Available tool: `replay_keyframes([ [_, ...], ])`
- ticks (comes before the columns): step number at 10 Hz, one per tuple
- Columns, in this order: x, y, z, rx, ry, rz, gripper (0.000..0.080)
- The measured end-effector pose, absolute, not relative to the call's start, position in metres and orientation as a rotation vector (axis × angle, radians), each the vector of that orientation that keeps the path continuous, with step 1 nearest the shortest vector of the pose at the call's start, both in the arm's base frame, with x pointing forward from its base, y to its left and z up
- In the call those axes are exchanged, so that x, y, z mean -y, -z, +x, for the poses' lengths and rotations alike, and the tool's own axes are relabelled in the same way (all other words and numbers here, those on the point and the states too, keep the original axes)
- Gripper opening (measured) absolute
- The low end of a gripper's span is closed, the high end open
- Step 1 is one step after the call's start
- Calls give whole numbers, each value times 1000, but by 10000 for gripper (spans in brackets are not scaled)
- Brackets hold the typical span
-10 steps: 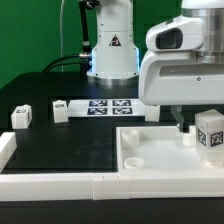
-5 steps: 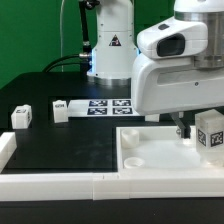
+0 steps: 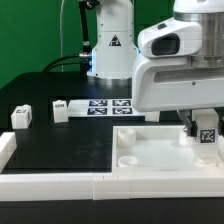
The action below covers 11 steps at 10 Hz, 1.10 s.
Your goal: Assemble one leg
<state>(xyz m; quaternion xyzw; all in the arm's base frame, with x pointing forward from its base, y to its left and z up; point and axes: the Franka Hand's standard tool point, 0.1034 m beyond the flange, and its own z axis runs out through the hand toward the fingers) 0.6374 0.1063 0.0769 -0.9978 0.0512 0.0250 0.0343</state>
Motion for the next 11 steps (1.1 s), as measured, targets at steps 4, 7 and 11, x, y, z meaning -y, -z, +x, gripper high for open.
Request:
replay_keyframes([
  [4,-108,-77,638,-969,-94,-2938,290],
  [7,-112,-77,636,-1464,-109,-2745,290],
  [11,-113,-77,635,-1881,-124,-2487,290],
])
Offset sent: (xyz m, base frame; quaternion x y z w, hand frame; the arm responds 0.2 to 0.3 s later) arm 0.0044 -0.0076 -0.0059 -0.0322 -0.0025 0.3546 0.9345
